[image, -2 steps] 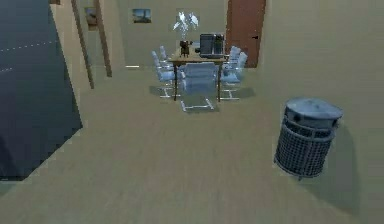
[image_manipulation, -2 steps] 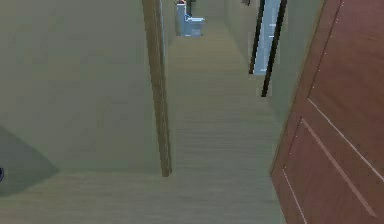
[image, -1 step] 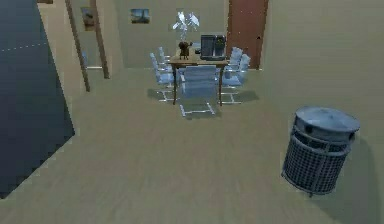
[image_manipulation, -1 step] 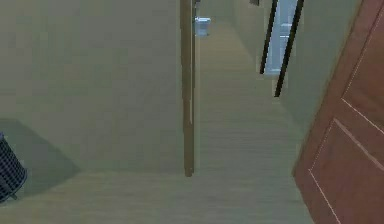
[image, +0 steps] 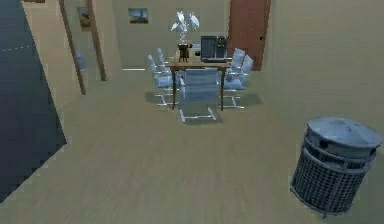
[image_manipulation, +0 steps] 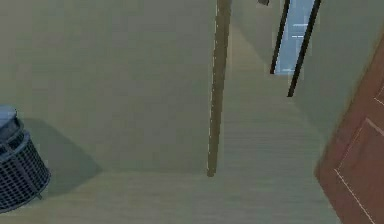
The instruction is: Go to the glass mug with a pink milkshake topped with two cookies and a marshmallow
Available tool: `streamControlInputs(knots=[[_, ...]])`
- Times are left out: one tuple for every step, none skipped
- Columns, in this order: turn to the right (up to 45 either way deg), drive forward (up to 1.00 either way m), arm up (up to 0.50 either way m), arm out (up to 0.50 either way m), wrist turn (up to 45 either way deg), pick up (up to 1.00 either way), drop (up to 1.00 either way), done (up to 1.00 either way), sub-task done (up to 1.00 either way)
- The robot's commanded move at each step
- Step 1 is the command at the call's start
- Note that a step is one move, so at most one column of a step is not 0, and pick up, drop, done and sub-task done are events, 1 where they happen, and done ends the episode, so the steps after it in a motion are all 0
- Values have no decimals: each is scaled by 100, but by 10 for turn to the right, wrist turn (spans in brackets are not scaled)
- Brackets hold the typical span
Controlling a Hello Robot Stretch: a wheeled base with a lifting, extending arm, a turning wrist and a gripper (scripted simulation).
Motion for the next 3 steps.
streamControlInputs(knots=[[120, 0, 0, 0, 0, 0, 0, 0, 0], [0, 100, 0, 0, 0, 0, 0, 0, 0], [30, 0, 0, 0, 0, 0, 0, 0, 0]])
